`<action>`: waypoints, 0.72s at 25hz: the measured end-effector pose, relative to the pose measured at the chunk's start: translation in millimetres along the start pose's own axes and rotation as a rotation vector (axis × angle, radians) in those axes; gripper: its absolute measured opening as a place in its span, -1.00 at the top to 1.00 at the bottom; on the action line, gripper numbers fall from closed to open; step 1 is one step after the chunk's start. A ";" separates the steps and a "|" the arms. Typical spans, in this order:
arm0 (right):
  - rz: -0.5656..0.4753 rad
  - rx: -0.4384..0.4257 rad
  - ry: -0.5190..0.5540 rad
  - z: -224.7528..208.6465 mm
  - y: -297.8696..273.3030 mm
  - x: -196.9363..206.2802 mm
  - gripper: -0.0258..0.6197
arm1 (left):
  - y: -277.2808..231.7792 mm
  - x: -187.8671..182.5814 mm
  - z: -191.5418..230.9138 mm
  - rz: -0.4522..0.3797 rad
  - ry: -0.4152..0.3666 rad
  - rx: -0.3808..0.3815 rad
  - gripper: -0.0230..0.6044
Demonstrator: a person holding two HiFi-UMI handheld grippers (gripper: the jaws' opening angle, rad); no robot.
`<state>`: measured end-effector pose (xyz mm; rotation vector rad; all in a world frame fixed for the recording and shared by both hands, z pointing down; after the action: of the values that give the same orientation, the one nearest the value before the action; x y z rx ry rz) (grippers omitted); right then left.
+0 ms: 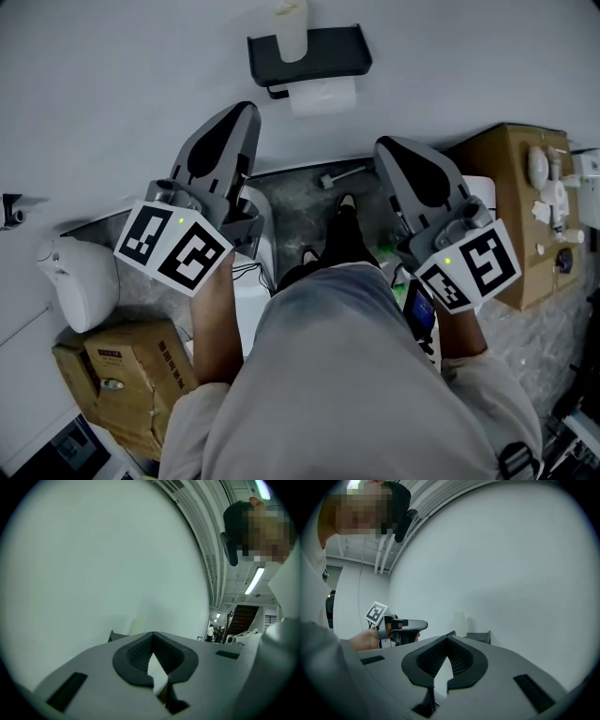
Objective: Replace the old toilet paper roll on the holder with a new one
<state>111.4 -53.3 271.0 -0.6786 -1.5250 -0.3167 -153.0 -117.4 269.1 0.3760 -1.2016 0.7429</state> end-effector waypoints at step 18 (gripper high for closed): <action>0.012 0.010 0.015 11.5 -20.4 -9.3 0.87 | 3.2 -1.5 13.9 -0.008 0.018 0.032 0.91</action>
<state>89.6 -64.5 265.2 -0.6755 -1.5066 -0.3045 -165.3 -124.3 272.1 0.3997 -1.1715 0.7577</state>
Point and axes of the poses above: the fingertips, and each gripper's own axes: y backward along the fingers, z to its left, x out of its underside, the point moved 10 cm from there along y, backward along the fingers, and after that the axes turned 7 degrees about z, right-handed, at the moved point
